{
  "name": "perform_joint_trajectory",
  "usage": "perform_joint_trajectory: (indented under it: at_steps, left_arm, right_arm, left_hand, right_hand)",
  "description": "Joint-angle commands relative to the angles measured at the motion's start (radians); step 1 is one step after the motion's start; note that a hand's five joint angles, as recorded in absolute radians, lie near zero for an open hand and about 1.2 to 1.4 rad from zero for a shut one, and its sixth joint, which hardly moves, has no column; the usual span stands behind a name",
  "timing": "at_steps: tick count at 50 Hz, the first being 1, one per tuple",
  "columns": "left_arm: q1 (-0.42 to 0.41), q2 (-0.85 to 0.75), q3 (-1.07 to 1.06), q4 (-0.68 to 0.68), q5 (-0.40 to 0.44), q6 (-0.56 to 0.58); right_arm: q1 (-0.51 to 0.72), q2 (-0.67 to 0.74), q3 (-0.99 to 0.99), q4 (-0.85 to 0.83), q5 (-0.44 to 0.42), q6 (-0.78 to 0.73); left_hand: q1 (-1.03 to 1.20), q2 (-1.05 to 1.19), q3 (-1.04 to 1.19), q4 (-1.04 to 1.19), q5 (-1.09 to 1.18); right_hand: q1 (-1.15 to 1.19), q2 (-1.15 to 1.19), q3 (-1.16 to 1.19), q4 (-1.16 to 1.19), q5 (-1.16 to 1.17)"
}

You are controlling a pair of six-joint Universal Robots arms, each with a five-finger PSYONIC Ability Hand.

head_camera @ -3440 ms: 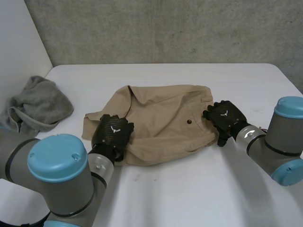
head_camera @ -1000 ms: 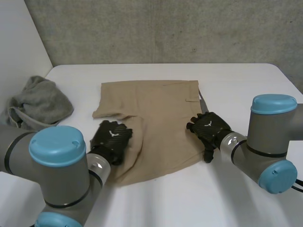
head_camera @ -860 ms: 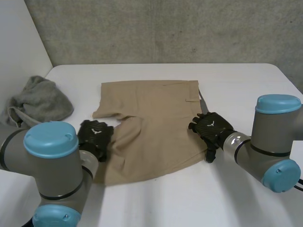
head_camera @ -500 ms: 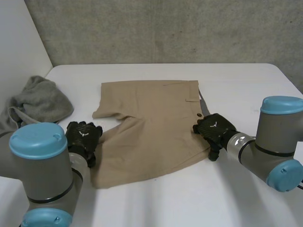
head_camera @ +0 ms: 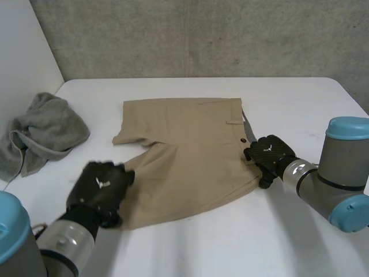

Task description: Fold the laundry.

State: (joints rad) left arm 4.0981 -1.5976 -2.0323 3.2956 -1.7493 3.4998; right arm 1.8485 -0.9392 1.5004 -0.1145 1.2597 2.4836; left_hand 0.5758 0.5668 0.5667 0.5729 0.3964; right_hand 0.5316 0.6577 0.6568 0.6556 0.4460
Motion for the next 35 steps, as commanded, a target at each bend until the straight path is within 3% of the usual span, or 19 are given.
perform_joint_trajectory:
  at_steps: [1,19,27,35]
  left_arm:
    - [-0.002,-0.108,-0.008,-0.025,0.004,-0.021]
    - [0.014,-0.295,0.086,0.102,-0.002,-0.009]
    - [0.019,-0.369,0.136,0.124,-0.002,-0.005]
    - [0.027,-0.397,0.17,0.136,-0.002,-0.005]
  right_arm:
    - [-0.002,-0.001,-0.003,-0.002,-0.005,0.0]
    - [-0.002,-0.001,0.003,-0.001,-0.009,0.001]
    - [-0.003,-0.001,0.004,-0.001,-0.011,0.001]
    - [-0.002,-0.003,0.003,-0.001,-0.009,0.001]
  left_hand:
    - [0.029,0.038,0.038,0.031,0.033]
    - [0.022,0.031,0.031,0.025,0.027]
    - [0.166,0.175,0.175,0.169,0.171]
    - [0.527,0.536,0.536,0.53,0.532]
  right_hand:
    - [0.337,0.211,0.212,0.213,0.248]
    - [0.349,0.223,0.224,0.225,0.26]
    - [0.384,0.258,0.259,0.26,0.295]
    - [0.425,0.299,0.3,0.301,0.336]
